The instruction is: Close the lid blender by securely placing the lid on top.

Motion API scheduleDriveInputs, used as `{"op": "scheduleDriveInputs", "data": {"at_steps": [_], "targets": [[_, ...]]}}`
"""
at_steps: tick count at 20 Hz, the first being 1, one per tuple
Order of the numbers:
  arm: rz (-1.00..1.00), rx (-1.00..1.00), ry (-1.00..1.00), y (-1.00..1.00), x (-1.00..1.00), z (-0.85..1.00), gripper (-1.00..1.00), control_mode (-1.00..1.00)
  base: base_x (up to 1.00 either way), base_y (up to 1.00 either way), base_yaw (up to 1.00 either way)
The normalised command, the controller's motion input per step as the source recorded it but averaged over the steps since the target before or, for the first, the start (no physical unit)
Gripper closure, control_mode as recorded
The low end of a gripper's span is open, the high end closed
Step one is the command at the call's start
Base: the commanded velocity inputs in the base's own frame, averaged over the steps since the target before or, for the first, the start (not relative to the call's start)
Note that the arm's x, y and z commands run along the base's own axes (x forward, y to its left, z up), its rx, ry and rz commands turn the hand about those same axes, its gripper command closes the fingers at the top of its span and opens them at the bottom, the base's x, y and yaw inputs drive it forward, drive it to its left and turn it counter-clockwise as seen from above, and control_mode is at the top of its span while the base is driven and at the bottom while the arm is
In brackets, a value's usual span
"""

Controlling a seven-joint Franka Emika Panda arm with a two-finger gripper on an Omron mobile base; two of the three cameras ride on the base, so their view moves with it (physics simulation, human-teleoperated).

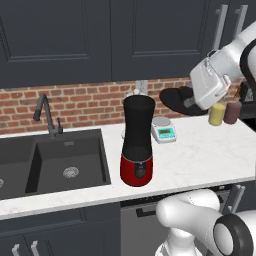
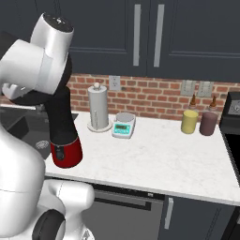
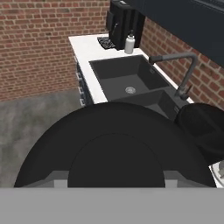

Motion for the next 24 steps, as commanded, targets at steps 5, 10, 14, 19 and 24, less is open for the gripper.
{"op": "scheduleDriveInputs", "data": {"at_steps": [5, 10, 14, 19, 24], "targets": [[0.00, 0.00, 0.00, 0.00, 0.15, -0.03, 1.00, -1.00, 0.00, 0.00, 0.00], [0.00, 0.00, 0.00, 0.00, 0.35, -0.01, 1.00, -1.00, 0.00, 0.00, 0.00], [0.00, 0.00, 0.00, 0.08, 0.31, 0.00, 1.00, -1.00, 0.00, 0.00, 0.00], [0.00, 0.00, 0.00, 0.20, 0.12, -0.04, 1.00, -1.00, 0.00, 0.00, 0.00], [0.00, -0.03, 0.00, 0.28, 0.02, -0.28, 1.00, -1.00, 0.00, 0.00, 0.00]]}}
